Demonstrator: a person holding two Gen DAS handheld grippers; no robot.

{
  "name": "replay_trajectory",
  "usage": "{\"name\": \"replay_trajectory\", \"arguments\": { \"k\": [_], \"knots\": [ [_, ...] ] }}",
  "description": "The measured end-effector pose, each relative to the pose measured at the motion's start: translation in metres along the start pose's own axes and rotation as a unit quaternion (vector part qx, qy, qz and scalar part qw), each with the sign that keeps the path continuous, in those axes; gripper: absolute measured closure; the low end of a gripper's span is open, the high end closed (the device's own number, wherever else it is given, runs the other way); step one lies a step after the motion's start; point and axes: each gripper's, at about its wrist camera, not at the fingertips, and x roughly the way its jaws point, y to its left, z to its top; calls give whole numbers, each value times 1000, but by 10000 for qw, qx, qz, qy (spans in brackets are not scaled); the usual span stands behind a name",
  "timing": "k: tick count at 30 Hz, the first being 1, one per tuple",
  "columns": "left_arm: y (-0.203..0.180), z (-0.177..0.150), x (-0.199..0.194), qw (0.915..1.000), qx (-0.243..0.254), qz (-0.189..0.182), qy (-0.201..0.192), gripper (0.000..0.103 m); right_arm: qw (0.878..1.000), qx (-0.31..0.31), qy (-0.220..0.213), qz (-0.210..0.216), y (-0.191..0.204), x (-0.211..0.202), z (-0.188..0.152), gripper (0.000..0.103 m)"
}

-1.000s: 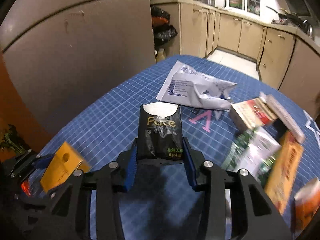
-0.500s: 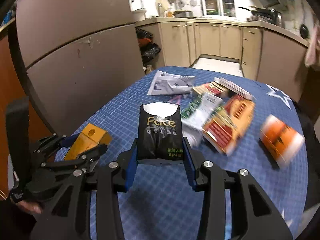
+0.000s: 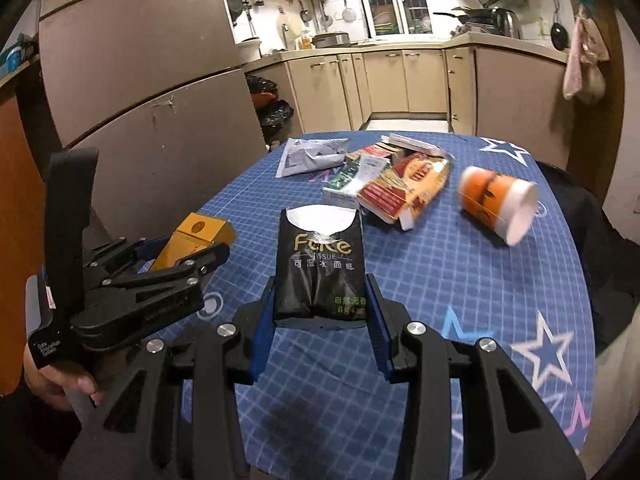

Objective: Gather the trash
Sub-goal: 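Carry the cigarette pack and tissue pack with both tools over the white bucket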

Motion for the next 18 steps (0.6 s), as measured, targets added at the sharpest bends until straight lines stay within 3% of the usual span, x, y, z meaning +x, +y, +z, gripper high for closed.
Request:
{"name": "replay_trajectory", "arguments": {
  "k": [18],
  "knots": [
    [-56,9,-13,9980,560,-217,-206,46,9973,278,-482,-483,-40,-45,-6,63]
  ]
}}
